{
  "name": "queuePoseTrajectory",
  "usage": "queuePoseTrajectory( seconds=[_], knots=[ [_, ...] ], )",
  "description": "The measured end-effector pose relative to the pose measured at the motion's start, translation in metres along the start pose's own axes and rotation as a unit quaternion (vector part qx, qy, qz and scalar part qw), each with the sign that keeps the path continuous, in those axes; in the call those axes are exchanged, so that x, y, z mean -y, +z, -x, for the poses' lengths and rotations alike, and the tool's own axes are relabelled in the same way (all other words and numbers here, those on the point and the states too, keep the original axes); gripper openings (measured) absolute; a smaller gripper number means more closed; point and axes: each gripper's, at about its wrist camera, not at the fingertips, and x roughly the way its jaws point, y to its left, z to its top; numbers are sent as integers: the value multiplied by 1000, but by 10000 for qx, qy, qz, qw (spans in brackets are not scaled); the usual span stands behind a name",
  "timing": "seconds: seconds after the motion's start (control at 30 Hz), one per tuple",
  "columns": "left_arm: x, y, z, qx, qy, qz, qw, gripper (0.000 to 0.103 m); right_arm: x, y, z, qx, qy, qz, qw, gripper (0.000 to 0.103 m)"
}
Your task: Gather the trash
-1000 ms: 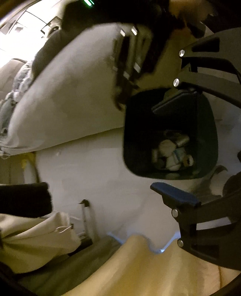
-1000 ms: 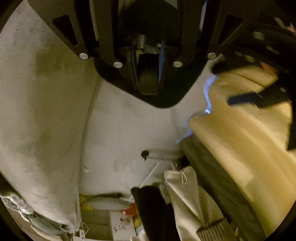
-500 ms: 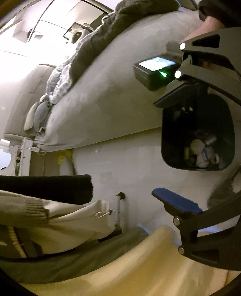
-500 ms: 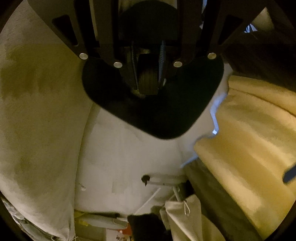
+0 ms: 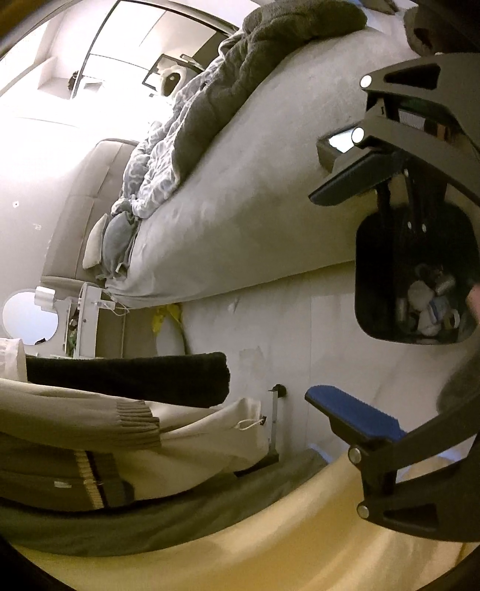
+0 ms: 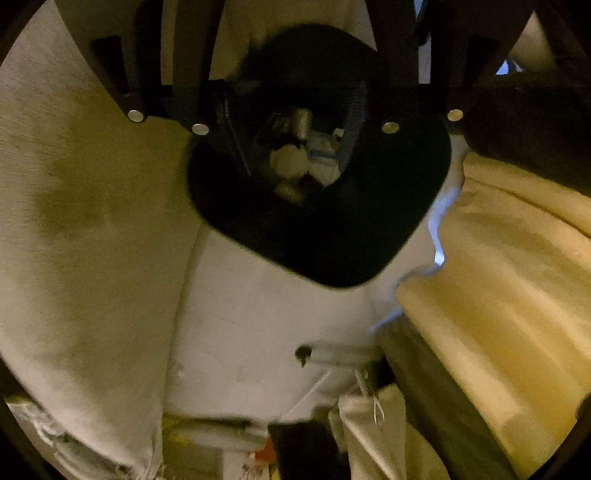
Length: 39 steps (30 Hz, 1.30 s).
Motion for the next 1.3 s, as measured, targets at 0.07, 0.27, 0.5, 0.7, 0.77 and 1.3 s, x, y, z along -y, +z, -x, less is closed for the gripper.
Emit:
queuePoseTrajectory(
  seconds=[0.07,0.27,0.5,0.7,0.77,1.3],
  knots=[
    [5,1,5,72,26,-24,10000,99,2,-1,22,318,-39,-53,9995,62],
    [17,-1,22,403,189,-147,9989,100,21,-18,105,1423,-397,-331,9885,86],
    [35,-12,37,586,231,-125,9979,100,60,-72,195,2502,-1076,-878,9582,100],
    [68,-24,60,979,345,-479,9935,100,78,-131,249,3139,-1520,-1147,9302,100],
    [78,-29,66,1049,332,-553,9924,100,84,-148,258,3235,-1631,-1223,9240,100],
    [123,-51,65,1080,103,-992,9891,100,104,-204,284,3691,-1392,-1319,9094,100]
  ],
)
